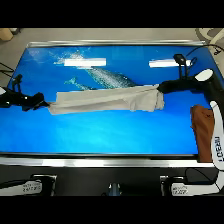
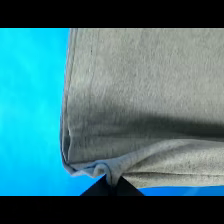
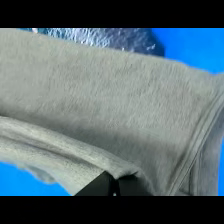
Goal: Fold the shirts.
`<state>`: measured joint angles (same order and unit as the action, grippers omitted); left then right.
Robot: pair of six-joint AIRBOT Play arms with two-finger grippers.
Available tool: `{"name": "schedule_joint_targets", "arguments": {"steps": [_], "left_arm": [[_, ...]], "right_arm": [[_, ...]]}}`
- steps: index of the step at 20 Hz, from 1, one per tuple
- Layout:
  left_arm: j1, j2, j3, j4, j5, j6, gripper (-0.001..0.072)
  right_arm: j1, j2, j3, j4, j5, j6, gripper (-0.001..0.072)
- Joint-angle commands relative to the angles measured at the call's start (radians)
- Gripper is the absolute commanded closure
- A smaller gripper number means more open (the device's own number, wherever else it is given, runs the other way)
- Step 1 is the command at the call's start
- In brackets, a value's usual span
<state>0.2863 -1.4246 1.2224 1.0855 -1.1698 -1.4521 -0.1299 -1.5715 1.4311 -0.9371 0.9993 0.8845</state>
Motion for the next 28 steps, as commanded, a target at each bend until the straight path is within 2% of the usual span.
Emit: {"name": "schedule_joint_targets", "arguments": {"steps": [1,6,9,10,11,12,13,14,16,17,21,25,28], "left_arm": [[-0.002,-0.146,0.137,-0.025,0.011,-0.039,0.0684],[-0.009,-0.350,0.329,-0.071,0.017,-0.044,0.0682],[-0.029,-0.417,0.343,-0.093,0.038,-0.045,0.0679],[-0.037,-0.432,0.343,-0.111,0.035,-0.049,0.0584],[-0.041,-0.438,0.343,-0.130,0.035,-0.067,0.0329],[-0.040,-0.435,0.349,-0.145,0.034,-0.075,0.0133],[-0.033,-0.427,0.365,-0.147,0.026,-0.075,0.0089],[-0.024,-0.415,0.385,-0.147,0.015,-0.074,0.0089],[-0.006,-0.375,0.428,-0.148,-0.017,-0.074,0.0090],[-0.001,-0.344,0.439,-0.147,-0.023,-0.074,0.0091],[-0.008,-0.218,0.442,-0.147,-0.027,-0.063,0.0092],[-0.043,-0.114,0.442,-0.147,-0.055,-0.036,0.0093],[-0.080,-0.048,0.442,-0.148,-0.069,-0.028,0.0094]], "right_arm": [[0.043,-0.132,0.094,-0.029,-0.139,0.082,0.0689],[0.034,-0.212,0.094,-0.062,-0.220,0.096,0.0688],[0.034,-0.258,0.094,-0.072,-0.201,0.094,0.0686],[0.034,-0.267,0.094,-0.069,-0.187,0.095,0.0643],[0.034,-0.266,0.094,-0.069,-0.181,0.091,0.0470],[0.033,-0.255,0.094,-0.071,-0.172,0.082,0.0232],[0.024,-0.236,0.095,-0.081,-0.154,0.039,0.0006],[0.011,-0.210,0.095,-0.115,-0.126,0.002,0.0000],[-0.034,-0.179,0.095,-0.211,-0.062,0.031,-0.0006],[-0.066,-0.180,0.095,-0.211,-0.017,0.050,-0.0006],[-0.118,-0.227,0.095,-0.105,0.114,0.053,-0.0007],[-0.087,-0.297,0.095,0.017,0.108,0.056,-0.0007],[-0.061,-0.348,0.095,0.079,0.103,0.101,-0.0007]]}}
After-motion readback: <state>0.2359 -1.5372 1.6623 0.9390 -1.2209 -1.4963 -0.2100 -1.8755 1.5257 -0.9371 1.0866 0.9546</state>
